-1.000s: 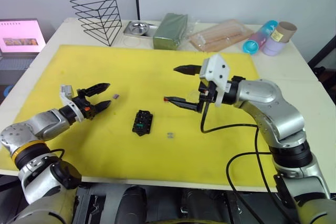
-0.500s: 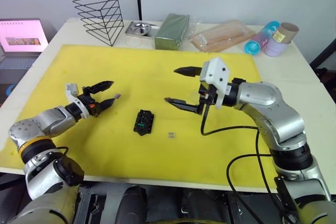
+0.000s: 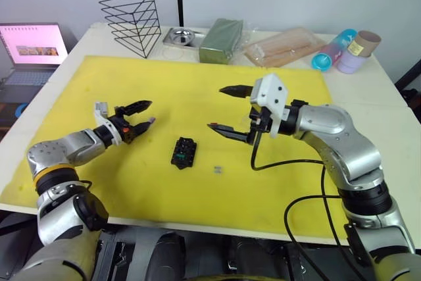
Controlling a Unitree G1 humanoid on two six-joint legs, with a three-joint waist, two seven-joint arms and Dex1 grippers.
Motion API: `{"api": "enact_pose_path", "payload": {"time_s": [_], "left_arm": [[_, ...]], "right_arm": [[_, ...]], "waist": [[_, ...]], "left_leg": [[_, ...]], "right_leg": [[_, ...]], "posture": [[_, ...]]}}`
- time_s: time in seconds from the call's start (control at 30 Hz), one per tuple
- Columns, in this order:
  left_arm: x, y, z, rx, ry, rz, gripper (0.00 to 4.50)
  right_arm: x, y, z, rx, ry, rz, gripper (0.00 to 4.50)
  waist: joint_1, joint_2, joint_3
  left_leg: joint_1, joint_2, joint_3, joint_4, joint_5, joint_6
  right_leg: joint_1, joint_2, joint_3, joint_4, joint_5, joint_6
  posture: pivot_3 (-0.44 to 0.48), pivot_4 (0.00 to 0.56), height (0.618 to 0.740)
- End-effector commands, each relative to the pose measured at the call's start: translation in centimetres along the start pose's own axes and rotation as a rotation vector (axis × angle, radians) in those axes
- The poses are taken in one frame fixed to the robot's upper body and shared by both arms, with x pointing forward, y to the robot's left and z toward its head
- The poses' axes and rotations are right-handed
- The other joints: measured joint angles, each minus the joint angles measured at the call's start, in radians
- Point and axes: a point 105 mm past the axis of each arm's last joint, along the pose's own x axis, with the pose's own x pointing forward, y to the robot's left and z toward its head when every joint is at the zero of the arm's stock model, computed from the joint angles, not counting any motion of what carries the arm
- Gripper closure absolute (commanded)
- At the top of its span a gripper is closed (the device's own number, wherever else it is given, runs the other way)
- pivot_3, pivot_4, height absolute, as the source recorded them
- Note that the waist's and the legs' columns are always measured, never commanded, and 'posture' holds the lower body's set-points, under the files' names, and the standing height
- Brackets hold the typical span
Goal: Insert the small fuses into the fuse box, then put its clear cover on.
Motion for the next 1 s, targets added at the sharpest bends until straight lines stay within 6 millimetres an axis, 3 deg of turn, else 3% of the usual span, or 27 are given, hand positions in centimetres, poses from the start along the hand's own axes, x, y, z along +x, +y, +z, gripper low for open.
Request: {"api": "enact_pose_path", "payload": {"time_s": [0.03, 0.33, 0.4, 0.53, 0.63, 0.73, 0.83, 0.93, 1.0], "left_arm": [[0.4, 4.3, -2.0, -0.038, 0.044, 0.175, 0.62], [-0.6, 7.1, -2.2, -0.038, 0.022, 0.291, 3.98], [-0.8, 7.4, -2.4, -0.039, 0.023, 0.298, 4.44], [-1.1, 7.8, -2.4, -0.039, 0.016, 0.309, 4.44], [-1.4, 6.5, -2.0, -0.033, 0.006, 0.231, 4.44], [-1.8, 3.5, -1.5, 0.034, 0.040, 0.106, 4.44], [-2.3, 1.8, -1.3, 0.068, 0.063, 0.040, 4.44], [-4.3, -3.4, 0.0, 0.227, 0.138, -0.083, 4.44], [-5.1, -4.9, 0.1, 0.317, 0.197, -0.074, 4.44]], "right_arm": [[0.1, 0.1, 1.6, -0.048, -0.046, 0.000, 0.00], [0.3, 0.3, 1.5, -0.047, -0.046, 0.006, 0.00], [0.3, 0.4, 1.4, -0.046, -0.046, 0.008, 0.00], [0.4, 0.4, 1.3, -0.045, -0.046, 0.009, 0.00], [0.4, 0.5, 1.3, -0.040, -0.048, 0.012, 0.00], [0.4, 0.6, 1.4, -0.039, -0.052, 0.023, 0.00], [0.4, 0.6, 1.5, -0.042, -0.053, 0.029, 0.00], [0.2, 0.1, 1.9, -0.059, -0.063, 0.051, 0.00], [0.1, 0.0, 2.1, -0.071, -0.068, 0.074, 0.00]], "waist": [[-0.002, 0.002, -0.002], [-0.026, 0.012, -0.009], [-0.028, 0.015, -0.011], [-0.032, 0.016, -0.012], [-0.034, 0.016, -0.012], [-0.039, 0.015, -0.011], [-0.046, 0.013, -0.010], [-0.057, 0.000, -0.002], [-0.059, -0.005, 0.000]], "left_leg": [[0.000, 0.000, 0.000, 0.000, 0.000, 0.000], [0.002, 0.000, -0.001, 0.000, 0.000, 0.000], [0.006, 0.000, -0.001, -0.002, 0.000, 0.000], [0.019, 0.000, -0.002, -0.007, 0.000, 0.000], [0.019, 0.000, -0.002, -0.007, 0.000, 0.000], [0.018, 0.001, -0.002, -0.007, 0.000, 0.000], [0.016, 0.002, -0.002, -0.007, 0.000, 0.000], [0.014, 0.002, -0.002, -0.007, 0.000, 0.000], [0.011, 0.003, -0.002, -0.007, 0.000, 0.000]], "right_leg": [[0.000, 0.000, 0.000, 0.000, 0.000, 0.000], [0.002, 0.001, 0.001, 0.000, 0.000, 0.000], [0.005, 0.002, 0.001, 0.000, 0.000, 0.000], [0.017, 0.003, 0.002, -0.003, -0.001, 0.001], [0.017, 0.003, 0.002, -0.004, -0.001, 0.001], [0.016, 0.004, 0.002, -0.005, -0.001, 0.001], [0.015, 0.004, 0.002, -0.007, -0.001, 0.001], [0.014, 0.004, 0.001, -0.009, -0.001, 0.001], [0.011, 0.005, 0.001, -0.008, -0.001, 0.001]], "posture": [[0.000, 0.150, 0.740], [0.000, 0.150, 0.740], [0.000, 0.150, 0.740], [0.000, 0.150, 0.740], [0.000, 0.150, 0.740], [0.000, 0.150, 0.740], [0.000, 0.150, 0.740], [0.000, 0.150, 0.740], [0.000, 0.150, 0.740]]}}
